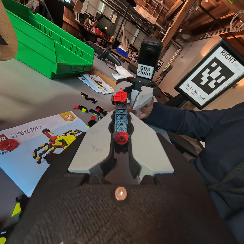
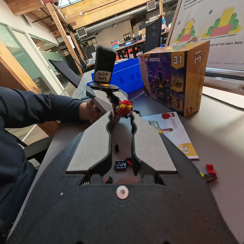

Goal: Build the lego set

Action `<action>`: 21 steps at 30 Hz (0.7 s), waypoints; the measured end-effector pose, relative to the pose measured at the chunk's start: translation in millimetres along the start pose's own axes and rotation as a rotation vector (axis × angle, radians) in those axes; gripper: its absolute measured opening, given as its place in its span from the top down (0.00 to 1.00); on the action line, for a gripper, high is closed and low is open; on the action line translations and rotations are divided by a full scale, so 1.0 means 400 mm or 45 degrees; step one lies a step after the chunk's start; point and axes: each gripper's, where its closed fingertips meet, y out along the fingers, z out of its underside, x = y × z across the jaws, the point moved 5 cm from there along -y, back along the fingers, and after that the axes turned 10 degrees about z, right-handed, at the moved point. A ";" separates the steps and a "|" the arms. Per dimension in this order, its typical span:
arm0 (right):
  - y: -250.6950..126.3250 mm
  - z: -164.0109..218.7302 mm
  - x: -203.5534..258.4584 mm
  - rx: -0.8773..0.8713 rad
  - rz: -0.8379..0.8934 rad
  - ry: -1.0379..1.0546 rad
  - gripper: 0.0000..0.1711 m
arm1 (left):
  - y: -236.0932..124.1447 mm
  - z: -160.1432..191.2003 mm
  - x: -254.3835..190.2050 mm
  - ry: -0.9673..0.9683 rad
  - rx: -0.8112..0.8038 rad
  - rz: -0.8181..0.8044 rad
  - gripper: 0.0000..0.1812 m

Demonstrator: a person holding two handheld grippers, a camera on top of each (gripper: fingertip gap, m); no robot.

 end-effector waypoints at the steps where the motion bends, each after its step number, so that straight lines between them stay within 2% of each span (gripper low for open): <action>1: 0.003 0.002 -0.001 0.002 0.011 0.006 0.87 | 0.000 0.000 0.001 -0.003 0.000 -0.004 0.92; 4: 0.002 -0.002 -0.005 -0.016 0.001 0.030 0.91 | 0.005 0.004 0.000 0.009 0.025 -0.010 0.92; 10: 0.003 -0.002 -0.010 -0.018 0.001 0.053 0.89 | 0.009 0.008 0.002 -0.001 0.048 -0.017 0.92; 12: 0.004 -0.002 -0.006 -0.018 -0.001 0.039 0.85 | 0.012 0.010 0.005 -0.001 0.064 -0.034 0.92; 14: 0.005 -0.002 -0.008 -0.020 0.017 0.032 0.88 | 0.016 0.013 0.004 0.009 0.084 -0.042 0.92; 18: 0.005 -0.003 -0.005 -0.024 0.007 0.019 0.88 | 0.023 0.019 0.001 0.047 0.124 -0.071 0.92; 20: 0.007 -0.001 -0.005 -0.017 0.007 0.025 0.84 | 0.028 0.024 -0.003 0.053 0.148 -0.057 0.92; 21: 0.006 -0.001 -0.002 -0.013 -0.010 0.024 0.87 | 0.028 0.024 -0.003 0.055 0.153 -0.063 0.92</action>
